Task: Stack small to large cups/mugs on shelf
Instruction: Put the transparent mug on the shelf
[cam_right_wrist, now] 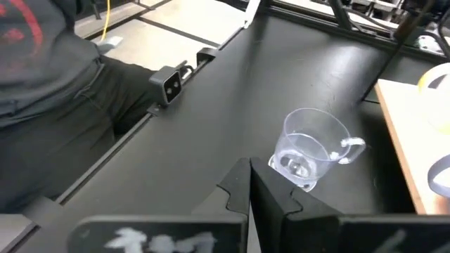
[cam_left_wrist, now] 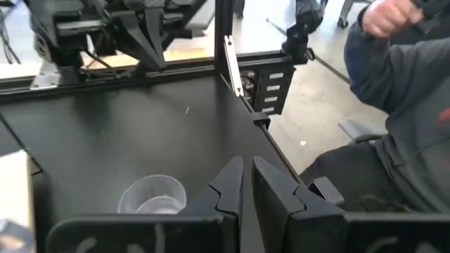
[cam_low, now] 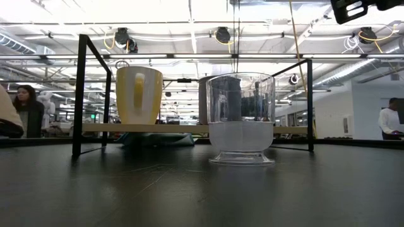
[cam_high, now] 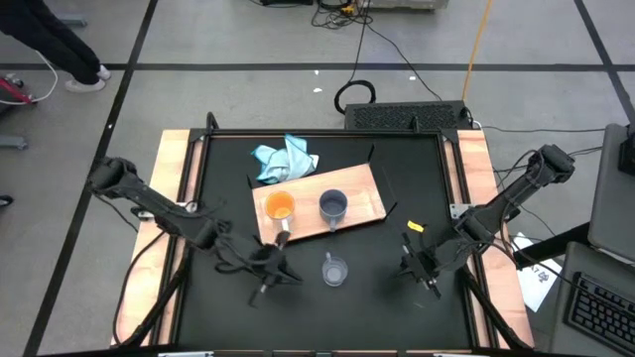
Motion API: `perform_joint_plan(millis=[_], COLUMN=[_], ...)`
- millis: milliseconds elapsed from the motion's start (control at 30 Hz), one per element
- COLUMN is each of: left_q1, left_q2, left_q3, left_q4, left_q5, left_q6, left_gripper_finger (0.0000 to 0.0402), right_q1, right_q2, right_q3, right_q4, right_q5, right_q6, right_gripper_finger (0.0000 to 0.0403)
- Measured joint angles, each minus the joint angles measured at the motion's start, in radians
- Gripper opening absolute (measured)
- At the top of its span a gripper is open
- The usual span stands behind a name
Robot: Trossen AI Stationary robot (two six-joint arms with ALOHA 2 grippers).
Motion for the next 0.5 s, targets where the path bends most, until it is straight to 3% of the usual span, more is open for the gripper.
perform_joint_plan(millis=[233,500], left_q1=[0.019,0.115], left_q2=[0.138,0.317], left_q3=[0.098,0.176], left_q4=[-0.024,-0.102], left_q5=[0.001,0.004], left_q6=[-0.03,-0.095], left_gripper_finger=[0.0033,0.0035], right_q1=[0.006,0.006], right_q2=[0.0,0.0], right_q3=[0.0,0.0], right_q4=[0.001,0.023], right_q5=[0.001,0.001], right_q6=[0.015,0.012], right_gripper_finger=[0.0,0.0])
